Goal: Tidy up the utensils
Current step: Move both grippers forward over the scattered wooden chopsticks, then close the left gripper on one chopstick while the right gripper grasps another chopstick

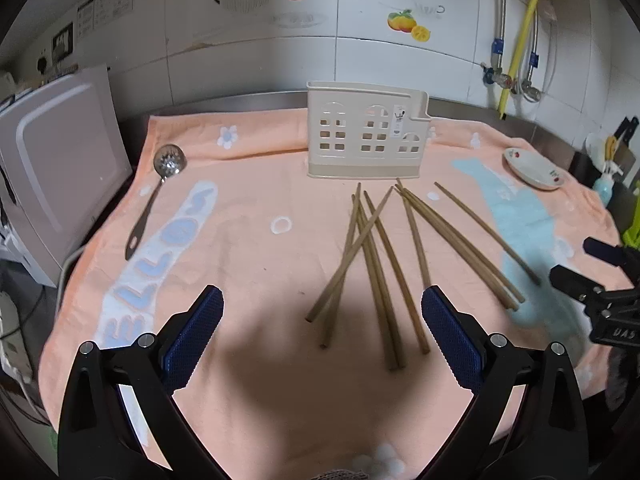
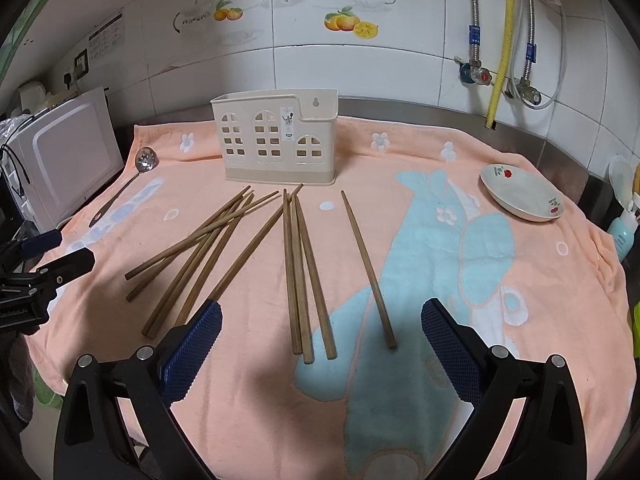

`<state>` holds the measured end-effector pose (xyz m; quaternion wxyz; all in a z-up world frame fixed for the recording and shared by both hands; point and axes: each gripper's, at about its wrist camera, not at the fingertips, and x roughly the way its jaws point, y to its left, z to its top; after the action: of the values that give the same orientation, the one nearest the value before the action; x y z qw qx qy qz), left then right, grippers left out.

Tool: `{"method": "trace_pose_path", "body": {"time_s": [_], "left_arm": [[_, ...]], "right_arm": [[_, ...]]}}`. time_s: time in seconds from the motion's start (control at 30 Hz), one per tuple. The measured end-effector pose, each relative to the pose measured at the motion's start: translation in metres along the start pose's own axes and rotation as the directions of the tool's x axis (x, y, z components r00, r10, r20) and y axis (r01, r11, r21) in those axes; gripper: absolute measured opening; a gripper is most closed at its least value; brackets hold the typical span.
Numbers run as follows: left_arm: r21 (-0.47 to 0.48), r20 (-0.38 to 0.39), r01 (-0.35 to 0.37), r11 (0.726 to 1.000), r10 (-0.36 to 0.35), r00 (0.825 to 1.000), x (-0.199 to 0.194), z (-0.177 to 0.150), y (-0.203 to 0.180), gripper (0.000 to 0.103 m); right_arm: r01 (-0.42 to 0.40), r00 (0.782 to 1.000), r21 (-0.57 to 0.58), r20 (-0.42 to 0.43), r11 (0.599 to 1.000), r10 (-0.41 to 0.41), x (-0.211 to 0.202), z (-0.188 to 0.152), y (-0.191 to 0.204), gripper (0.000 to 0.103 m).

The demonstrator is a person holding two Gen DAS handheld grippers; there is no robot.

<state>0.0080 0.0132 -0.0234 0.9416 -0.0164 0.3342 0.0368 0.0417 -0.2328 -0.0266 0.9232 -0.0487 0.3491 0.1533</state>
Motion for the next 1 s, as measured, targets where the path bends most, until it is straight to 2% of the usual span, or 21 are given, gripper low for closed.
{"method": "trace_pose_path", "body": {"time_s": [0.07, 0.23, 0.5, 0.57, 0.67, 0.83, 0.9, 1.0], "left_arm": [[0.018, 0.012, -0.023, 1.0, 0.022, 1.0, 0.001, 0.001, -0.001, 0.098], [0.041, 0.042, -0.022, 0.999, 0.02, 0.999, 0.001, 0.002, -0.001, 0.098], [0.061, 0.034, -0.005, 0.998, 0.003, 0.999, 0.011, 0.003, 0.002, 0.097], [0.065, 0.03, -0.013, 0.998, 0.011, 0.999, 0.015, 0.004, 0.004, 0.096], [0.07, 0.014, 0.014, 0.997, -0.015, 1.0, 0.022, 0.005, 0.006, 0.086], [0.043, -0.035, 0.085, 0.995, -0.083, 0.996, 0.038, 0.002, 0.014, 0.062], [0.058, -0.063, 0.108, 0.993, -0.104, 0.993, 0.047, 0.0, 0.014, 0.049], [0.098, -0.097, 0.118, 0.988, -0.108, 0.989, 0.059, -0.004, 0.011, 0.038]], "right_arm": [[0.002, 1.0, 0.003, -0.003, 1.0, -0.002, 0.002, 0.0, -0.002, 0.097], [0.006, 1.0, 0.003, -0.01, 1.0, -0.006, 0.007, -0.001, -0.006, 0.096], [0.01, 1.0, 0.008, -0.019, 1.0, -0.01, 0.013, -0.001, -0.014, 0.095], [0.003, 1.0, 0.012, -0.02, 1.0, -0.003, 0.014, 0.0, -0.016, 0.087], [0.006, 0.999, 0.02, -0.036, 1.0, -0.005, 0.02, 0.0, -0.022, 0.081], [-0.008, 0.998, 0.044, -0.066, 0.999, 0.01, 0.03, -0.005, -0.032, 0.068], [-0.013, 0.997, 0.053, -0.077, 0.999, 0.017, 0.034, -0.005, -0.036, 0.066], [-0.016, 0.996, 0.052, -0.087, 0.999, 0.021, 0.038, -0.006, -0.039, 0.062]]}}
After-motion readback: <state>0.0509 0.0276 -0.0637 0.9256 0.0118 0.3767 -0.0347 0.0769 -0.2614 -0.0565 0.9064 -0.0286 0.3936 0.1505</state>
